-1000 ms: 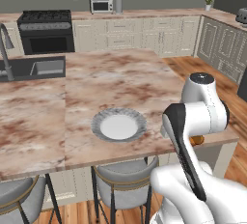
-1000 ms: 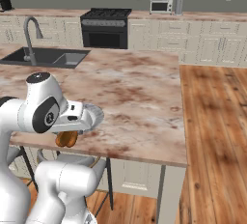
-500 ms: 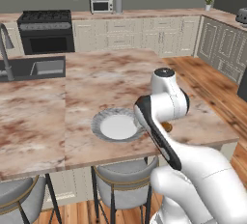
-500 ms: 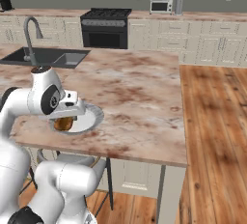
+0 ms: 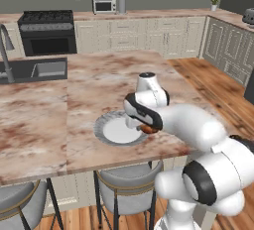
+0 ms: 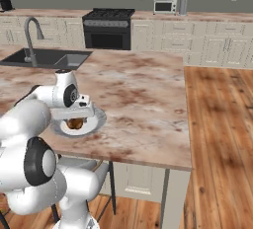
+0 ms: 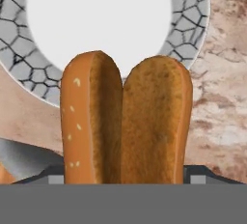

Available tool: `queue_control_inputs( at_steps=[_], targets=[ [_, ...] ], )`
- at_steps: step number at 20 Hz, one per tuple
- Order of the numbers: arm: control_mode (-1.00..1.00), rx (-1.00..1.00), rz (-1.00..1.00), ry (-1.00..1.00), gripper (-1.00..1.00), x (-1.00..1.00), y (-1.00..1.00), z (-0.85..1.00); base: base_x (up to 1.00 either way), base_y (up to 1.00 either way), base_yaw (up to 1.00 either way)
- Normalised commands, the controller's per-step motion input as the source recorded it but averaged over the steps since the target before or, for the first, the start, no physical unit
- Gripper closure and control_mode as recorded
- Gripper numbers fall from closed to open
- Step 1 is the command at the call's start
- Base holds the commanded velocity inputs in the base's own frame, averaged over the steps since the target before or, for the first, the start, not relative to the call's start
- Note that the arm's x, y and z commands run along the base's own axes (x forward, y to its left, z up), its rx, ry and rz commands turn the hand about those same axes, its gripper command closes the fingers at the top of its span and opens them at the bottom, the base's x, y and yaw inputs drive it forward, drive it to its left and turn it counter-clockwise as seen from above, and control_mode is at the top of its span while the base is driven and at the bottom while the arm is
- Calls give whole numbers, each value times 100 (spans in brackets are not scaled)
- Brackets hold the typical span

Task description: Move the hot dog bun to the plate on the dining table and place the condiment next to that plate. Then navigate to the fridge and take the sausage and place it on the plate as well.

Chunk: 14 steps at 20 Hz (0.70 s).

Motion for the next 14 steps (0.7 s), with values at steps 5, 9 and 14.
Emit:
queue_control_inputs(
  at_steps=[5,9,14],
  targets=[
    [-100,0,0,-12,100,38,12,-31,0,0,0],
    [-100,0,0,-19,100,19,3,-54,0,0,0],
    [-100,0,0,-21,100,8,0,-55,0,0,0]
  ],
)
